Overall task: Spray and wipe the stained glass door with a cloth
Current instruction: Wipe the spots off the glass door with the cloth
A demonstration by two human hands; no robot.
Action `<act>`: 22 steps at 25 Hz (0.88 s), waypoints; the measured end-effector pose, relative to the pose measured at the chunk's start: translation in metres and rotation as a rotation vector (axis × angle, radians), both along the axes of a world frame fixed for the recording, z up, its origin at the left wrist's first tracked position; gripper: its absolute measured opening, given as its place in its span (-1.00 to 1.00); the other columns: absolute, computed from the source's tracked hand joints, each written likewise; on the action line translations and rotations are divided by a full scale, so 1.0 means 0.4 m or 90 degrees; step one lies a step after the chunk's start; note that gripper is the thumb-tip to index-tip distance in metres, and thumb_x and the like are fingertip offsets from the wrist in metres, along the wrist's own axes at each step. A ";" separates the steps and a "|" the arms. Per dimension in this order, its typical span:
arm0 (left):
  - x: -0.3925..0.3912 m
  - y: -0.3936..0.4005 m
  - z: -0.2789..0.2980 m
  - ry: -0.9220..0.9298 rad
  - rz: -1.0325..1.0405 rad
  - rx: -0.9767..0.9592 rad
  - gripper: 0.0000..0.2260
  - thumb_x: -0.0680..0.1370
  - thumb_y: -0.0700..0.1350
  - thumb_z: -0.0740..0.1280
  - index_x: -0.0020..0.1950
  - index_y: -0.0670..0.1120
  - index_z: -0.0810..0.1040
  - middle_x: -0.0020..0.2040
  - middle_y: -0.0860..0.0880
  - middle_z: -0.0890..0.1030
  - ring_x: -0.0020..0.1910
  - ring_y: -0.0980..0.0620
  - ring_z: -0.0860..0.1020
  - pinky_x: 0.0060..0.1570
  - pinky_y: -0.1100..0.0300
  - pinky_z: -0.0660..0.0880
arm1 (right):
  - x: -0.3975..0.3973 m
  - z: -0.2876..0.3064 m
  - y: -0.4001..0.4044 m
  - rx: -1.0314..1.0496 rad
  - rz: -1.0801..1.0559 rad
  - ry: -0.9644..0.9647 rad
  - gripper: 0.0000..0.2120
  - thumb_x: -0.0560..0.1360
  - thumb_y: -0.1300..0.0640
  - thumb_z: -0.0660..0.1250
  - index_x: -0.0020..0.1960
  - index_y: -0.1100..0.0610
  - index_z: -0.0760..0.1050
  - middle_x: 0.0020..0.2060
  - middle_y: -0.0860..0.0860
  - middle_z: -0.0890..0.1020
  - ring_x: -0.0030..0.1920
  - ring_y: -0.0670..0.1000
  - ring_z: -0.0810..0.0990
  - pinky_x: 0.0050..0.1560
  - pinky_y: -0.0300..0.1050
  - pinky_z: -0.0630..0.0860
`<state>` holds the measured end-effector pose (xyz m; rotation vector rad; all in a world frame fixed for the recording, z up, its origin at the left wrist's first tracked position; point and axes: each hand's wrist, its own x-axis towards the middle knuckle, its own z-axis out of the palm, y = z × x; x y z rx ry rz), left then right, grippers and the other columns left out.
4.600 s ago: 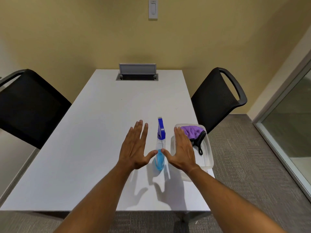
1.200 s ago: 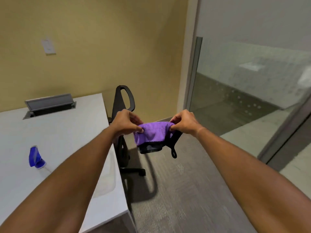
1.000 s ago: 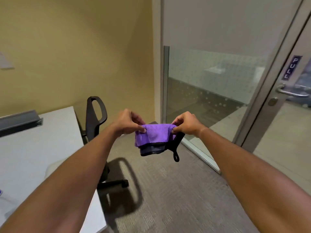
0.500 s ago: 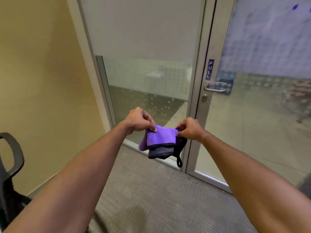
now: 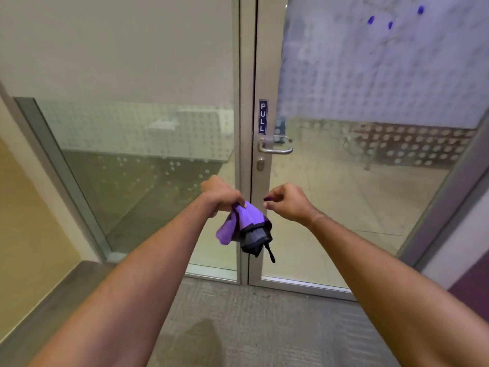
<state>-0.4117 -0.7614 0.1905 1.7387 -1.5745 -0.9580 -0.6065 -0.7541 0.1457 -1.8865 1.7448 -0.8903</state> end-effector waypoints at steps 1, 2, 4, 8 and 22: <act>-0.031 -0.026 0.000 0.024 0.020 0.003 -0.71 0.17 -0.17 0.61 -0.22 -0.27 0.67 -0.22 -0.15 0.69 -0.17 -0.07 0.70 -0.07 -0.01 0.67 | -0.017 0.007 -0.015 -0.007 -0.003 -0.006 -0.90 0.41 0.15 0.50 -0.07 0.11 0.70 -0.30 -0.09 0.69 -0.23 -0.15 0.63 -0.15 -0.31 0.49; -0.067 -0.057 0.000 0.059 0.038 0.013 -0.73 0.17 -0.20 0.60 -0.22 -0.27 0.66 -0.21 -0.16 0.70 -0.22 -0.06 0.71 -0.11 -0.03 0.68 | -0.037 0.015 -0.033 -0.012 -0.007 -0.019 -0.92 0.41 0.15 0.50 -0.10 0.09 0.70 -0.32 -0.11 0.68 -0.27 -0.19 0.63 -0.19 -0.34 0.48; -0.134 -0.110 -0.004 0.130 0.066 0.042 -0.79 0.18 -0.26 0.56 -0.25 -0.25 0.65 -0.25 -0.16 0.71 -0.34 -0.03 0.70 -0.20 -0.02 0.68 | -0.079 0.028 -0.066 -0.023 -0.006 -0.052 -0.98 0.40 0.14 0.50 -0.18 0.04 0.69 -0.34 -0.11 0.69 -0.31 -0.21 0.64 -0.25 -0.34 0.49; -0.262 -0.216 -0.012 0.182 0.103 0.055 -0.78 0.14 -0.31 0.49 -0.24 -0.28 0.66 -0.31 -0.16 0.70 -0.41 -0.03 0.68 -0.29 0.00 0.68 | -0.190 0.058 -0.137 -0.001 0.084 -0.055 -0.83 0.35 -0.05 0.52 -0.22 0.05 0.69 -0.35 -0.03 0.72 -0.34 -0.16 0.64 -0.32 -0.23 0.55; -0.580 -0.468 0.051 0.289 0.065 0.021 -0.89 0.37 -0.32 0.40 -0.13 -0.31 0.63 -0.34 -0.14 0.64 -0.44 -0.01 0.63 -0.25 0.11 0.66 | -0.534 0.194 -0.420 -0.133 0.072 0.079 -0.89 0.40 0.22 0.42 -0.12 0.11 0.71 -0.32 -0.01 0.70 -0.34 -0.11 0.60 -0.40 -0.40 0.44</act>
